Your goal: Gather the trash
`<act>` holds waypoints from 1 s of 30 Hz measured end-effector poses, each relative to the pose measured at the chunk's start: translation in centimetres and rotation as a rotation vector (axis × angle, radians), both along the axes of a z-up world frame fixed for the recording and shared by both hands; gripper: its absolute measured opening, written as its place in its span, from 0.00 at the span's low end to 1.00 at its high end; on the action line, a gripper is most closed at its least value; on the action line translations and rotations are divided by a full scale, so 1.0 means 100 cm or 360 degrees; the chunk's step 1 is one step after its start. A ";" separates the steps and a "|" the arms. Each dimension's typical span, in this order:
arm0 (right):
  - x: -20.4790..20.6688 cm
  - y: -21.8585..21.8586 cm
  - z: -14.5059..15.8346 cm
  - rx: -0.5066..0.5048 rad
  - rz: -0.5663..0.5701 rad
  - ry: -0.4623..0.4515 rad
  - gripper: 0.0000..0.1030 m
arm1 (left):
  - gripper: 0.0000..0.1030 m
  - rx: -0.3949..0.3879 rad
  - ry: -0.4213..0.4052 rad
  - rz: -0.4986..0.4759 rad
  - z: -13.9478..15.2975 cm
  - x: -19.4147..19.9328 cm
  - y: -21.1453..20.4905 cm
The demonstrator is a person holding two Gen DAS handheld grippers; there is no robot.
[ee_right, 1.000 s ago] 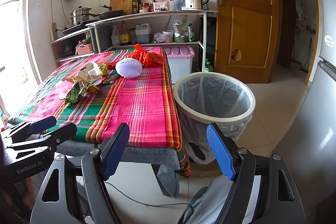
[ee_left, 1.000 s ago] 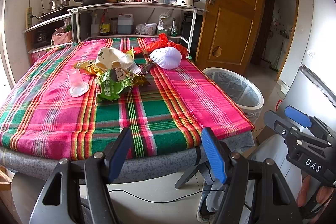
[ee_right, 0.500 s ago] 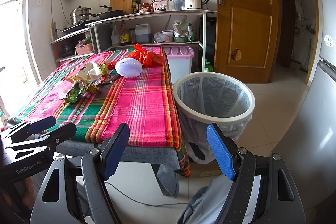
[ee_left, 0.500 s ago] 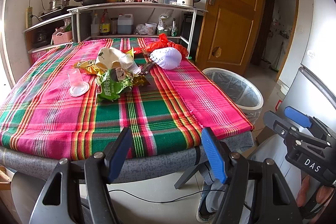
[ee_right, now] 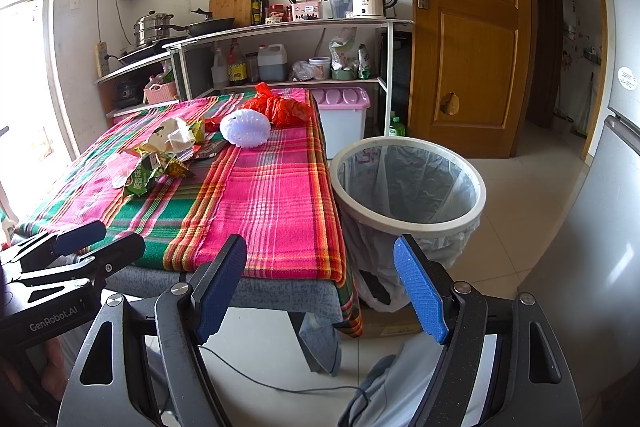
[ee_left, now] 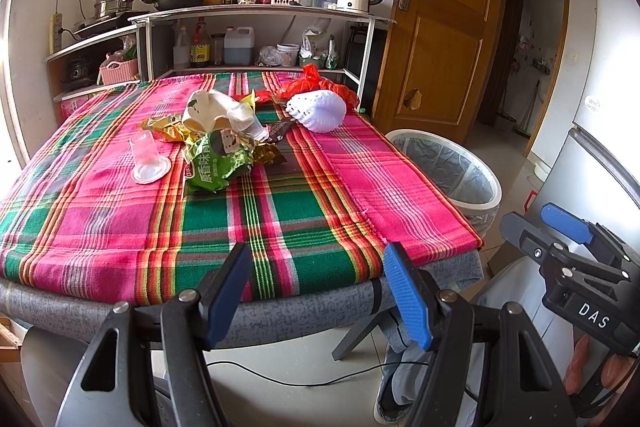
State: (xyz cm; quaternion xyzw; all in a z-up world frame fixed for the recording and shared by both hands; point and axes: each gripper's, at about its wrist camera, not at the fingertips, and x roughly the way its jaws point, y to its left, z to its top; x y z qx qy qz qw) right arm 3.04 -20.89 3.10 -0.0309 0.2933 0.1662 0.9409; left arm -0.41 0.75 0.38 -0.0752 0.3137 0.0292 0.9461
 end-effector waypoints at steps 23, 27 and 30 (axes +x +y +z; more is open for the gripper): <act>0.025 0.022 -0.003 -0.0025 0.0133 0.0017 0.74 | 0.68 0.0040 0.0013 0.0074 -0.001 0.016 0.021; 0.041 0.040 -0.003 -0.0041 0.0234 0.0039 0.74 | 0.68 0.0048 0.0011 0.0111 0.000 0.026 0.037; 0.055 0.054 -0.004 -0.0046 0.0303 0.0065 0.74 | 0.68 0.0015 0.0013 0.0127 0.001 0.036 0.051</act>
